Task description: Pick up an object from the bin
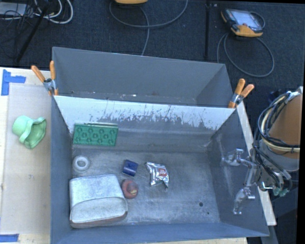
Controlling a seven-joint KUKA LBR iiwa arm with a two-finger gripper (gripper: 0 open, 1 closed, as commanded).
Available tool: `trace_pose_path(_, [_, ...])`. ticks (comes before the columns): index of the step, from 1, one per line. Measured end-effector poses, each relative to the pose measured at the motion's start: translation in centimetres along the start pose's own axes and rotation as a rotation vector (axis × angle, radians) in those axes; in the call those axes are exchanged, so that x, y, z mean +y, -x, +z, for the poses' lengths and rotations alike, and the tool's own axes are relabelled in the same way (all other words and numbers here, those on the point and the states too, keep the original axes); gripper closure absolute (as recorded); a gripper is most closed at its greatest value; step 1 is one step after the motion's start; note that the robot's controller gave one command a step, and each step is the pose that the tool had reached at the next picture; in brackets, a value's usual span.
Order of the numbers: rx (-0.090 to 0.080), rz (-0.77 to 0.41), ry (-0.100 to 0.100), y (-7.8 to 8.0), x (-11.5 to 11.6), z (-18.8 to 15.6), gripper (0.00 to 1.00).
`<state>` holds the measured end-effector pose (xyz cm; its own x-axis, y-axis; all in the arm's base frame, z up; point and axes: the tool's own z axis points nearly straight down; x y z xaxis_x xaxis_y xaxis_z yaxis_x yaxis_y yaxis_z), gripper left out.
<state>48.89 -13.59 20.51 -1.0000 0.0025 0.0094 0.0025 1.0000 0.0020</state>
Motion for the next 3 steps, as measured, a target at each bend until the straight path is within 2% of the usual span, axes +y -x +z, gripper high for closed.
trace_pose_path(1, [-0.002, 0.050, 0.004, 1.5, 8.6, 6.7, 0.00])
trace_pose_path(2, [-0.013, -0.152, -0.003, 7.9, 12.9, 13.4, 0.00])
trace_pose_path(3, [-0.011, -0.066, -0.001, 8.5, 15.7, 13.0, 0.00])
